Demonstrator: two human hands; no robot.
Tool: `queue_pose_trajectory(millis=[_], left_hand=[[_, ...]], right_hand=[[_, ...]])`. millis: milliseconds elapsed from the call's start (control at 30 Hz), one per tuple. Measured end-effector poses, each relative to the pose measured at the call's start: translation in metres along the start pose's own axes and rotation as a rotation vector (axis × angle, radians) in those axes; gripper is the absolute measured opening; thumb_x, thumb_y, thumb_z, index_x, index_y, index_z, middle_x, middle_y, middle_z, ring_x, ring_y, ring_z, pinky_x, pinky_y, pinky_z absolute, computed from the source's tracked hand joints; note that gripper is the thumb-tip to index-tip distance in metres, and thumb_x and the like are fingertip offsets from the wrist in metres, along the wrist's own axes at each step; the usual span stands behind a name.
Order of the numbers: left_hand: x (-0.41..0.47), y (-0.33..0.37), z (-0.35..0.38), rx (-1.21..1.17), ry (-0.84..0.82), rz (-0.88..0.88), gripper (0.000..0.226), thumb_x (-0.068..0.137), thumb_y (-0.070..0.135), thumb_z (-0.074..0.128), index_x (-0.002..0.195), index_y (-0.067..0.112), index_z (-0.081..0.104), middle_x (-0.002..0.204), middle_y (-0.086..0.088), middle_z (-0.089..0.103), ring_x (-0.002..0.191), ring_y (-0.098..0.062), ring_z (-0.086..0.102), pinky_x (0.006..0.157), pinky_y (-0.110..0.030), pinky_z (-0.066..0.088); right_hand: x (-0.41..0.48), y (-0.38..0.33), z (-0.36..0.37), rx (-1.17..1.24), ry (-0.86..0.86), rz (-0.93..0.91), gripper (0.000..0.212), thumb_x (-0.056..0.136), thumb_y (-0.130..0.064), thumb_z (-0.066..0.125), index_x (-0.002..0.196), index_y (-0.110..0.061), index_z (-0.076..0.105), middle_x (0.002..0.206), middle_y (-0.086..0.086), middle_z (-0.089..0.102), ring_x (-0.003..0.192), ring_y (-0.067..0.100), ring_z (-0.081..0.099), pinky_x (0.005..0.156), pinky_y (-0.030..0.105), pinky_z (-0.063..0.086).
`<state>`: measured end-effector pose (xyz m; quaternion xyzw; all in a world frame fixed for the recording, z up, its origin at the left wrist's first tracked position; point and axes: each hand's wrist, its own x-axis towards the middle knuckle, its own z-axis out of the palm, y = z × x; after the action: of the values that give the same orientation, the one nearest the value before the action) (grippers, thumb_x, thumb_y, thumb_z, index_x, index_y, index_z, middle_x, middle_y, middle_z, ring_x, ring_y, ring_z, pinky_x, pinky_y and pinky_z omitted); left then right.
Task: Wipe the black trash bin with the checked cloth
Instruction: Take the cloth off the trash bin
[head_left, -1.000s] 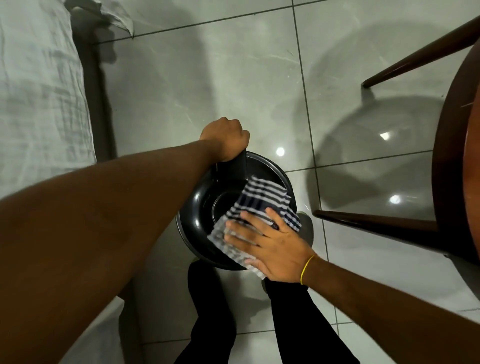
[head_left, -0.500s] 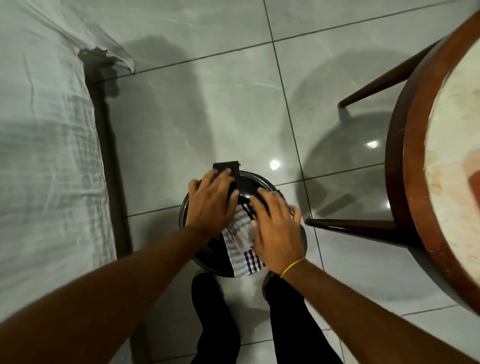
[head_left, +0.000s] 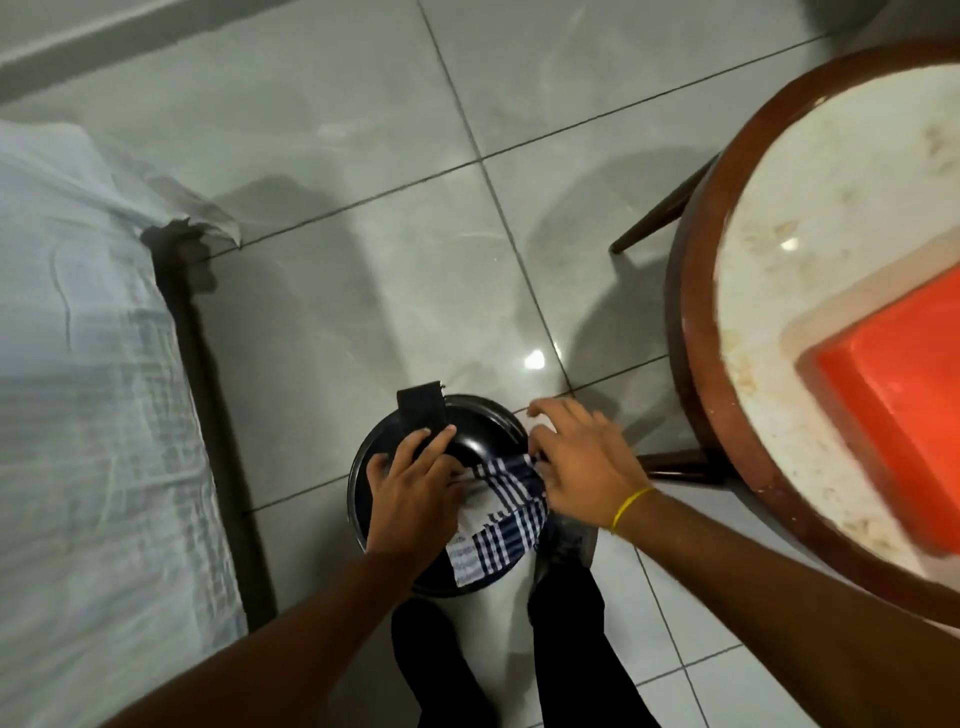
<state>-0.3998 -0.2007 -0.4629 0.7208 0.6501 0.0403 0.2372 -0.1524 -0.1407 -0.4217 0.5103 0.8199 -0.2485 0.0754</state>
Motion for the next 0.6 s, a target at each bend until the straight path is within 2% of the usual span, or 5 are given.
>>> queue_pose_trajectory(millis=[133,200,300,467,600], left_hand=[[0.01,0.037,-0.047,-0.087,-0.003,0.209,0.013,0.094,0.035,0.071,0.107,0.037,0.07,0.133,0.012,0.073,0.138,-0.02,0.055,0.105,-0.061,0.04],[0.016,0.064,-0.074,-0.11,-0.008,0.313,0.017,0.094,0.039,0.063,0.109,0.037,0.07,0.122,0.016,0.073,0.131,-0.013,0.057,0.105,-0.056,0.038],[0.028,0.118,-0.113,-0.148,0.017,0.514,0.015,0.089,0.037,0.069,0.103,0.037,0.068,0.11,0.015,0.072,0.118,-0.009,0.06,0.1,-0.044,0.036],[0.06,0.231,-0.17,-0.269,0.007,0.809,0.014,0.088,0.019,0.08,0.1,0.024,0.075,0.101,0.012,0.073,0.104,-0.01,0.066,0.093,-0.045,0.046],[0.106,0.326,-0.188,-0.296,-0.077,0.986,0.017,0.089,0.012,0.076,0.105,0.017,0.075,0.096,0.004,0.076,0.092,-0.018,0.07,0.083,-0.044,0.052]], right_hand=[[-0.077,-0.008,-0.043,0.192,0.206,0.129,0.013,0.086,-0.015,0.066,0.098,-0.017,0.07,0.1,0.003,0.068,0.091,0.03,0.069,0.075,0.045,0.058],[-0.119,-0.011,-0.066,0.268,0.339,0.216,0.011,0.086,-0.013,0.075,0.095,-0.019,0.072,0.088,0.0,0.07,0.079,0.027,0.069,0.065,0.041,0.059],[-0.176,-0.006,-0.107,0.382,0.434,0.326,0.017,0.087,-0.017,0.077,0.099,-0.028,0.071,0.089,-0.011,0.07,0.078,0.013,0.068,0.066,0.034,0.059],[-0.256,0.021,-0.185,0.568,0.596,0.556,0.034,0.086,-0.012,0.083,0.098,-0.041,0.07,0.093,-0.022,0.075,0.08,-0.001,0.072,0.07,0.019,0.057],[-0.289,0.062,-0.219,0.696,0.706,0.738,0.032,0.087,-0.009,0.086,0.099,-0.036,0.073,0.086,-0.01,0.076,0.065,0.011,0.072,0.063,0.033,0.058]])
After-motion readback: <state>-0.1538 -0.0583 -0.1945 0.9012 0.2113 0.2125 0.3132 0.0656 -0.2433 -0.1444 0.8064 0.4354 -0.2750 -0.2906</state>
